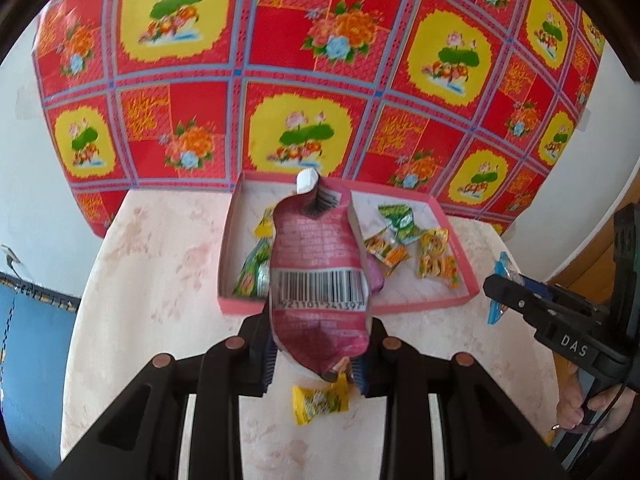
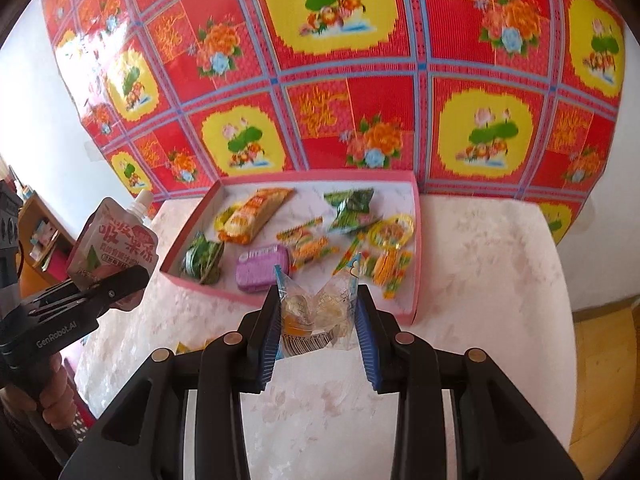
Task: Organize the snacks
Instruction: 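Carry the pink pouch and clear bag together over the pink tray with both tools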
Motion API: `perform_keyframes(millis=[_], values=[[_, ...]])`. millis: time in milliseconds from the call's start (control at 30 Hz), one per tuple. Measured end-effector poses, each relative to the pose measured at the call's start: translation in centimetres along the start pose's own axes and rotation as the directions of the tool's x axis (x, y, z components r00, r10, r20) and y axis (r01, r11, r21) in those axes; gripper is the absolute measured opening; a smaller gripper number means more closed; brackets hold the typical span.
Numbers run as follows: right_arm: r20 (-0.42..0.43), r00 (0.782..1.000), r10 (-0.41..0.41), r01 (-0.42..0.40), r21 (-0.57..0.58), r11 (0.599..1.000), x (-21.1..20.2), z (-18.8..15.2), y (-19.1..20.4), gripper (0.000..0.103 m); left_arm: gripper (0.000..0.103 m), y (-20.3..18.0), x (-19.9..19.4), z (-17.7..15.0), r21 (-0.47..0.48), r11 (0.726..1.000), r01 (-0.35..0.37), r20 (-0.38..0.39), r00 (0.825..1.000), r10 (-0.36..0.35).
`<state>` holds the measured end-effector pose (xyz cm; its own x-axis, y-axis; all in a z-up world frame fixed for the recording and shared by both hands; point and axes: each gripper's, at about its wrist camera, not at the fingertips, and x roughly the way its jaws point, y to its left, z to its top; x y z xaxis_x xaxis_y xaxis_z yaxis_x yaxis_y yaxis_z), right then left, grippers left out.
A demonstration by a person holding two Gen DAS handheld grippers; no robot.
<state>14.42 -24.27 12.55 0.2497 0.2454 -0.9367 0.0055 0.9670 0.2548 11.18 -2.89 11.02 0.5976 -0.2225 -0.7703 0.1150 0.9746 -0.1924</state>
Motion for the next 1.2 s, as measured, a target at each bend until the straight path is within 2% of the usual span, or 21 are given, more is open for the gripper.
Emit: perform_keyframes(millis=[533, 767, 1200], values=[[0.045, 0.999, 0.025, -0.024, -0.034, 0.999, 1.6, 4.9, 1.1, 0.036, 0.031, -1.9, 3.2, 3.5, 0.027, 0.999, 0.017, -0.007, 1.000, -0.017], [0.045, 0.998, 0.045, -0.046, 0.012, 0.999, 3.5, 5.7, 0.1, 0.036, 0.031, -2.5, 5.9, 4.2, 0.028, 0.999, 0.029, -0.035, 0.999, -0.028], [0.013, 0.996, 0.091, -0.091, 0.091, 0.992, 8.8, 6.2, -1.1, 0.036, 0.031, -3.6, 10.4, 5.2, 0.107, 0.994, 0.032, -0.062, 0.998, -0.026]])
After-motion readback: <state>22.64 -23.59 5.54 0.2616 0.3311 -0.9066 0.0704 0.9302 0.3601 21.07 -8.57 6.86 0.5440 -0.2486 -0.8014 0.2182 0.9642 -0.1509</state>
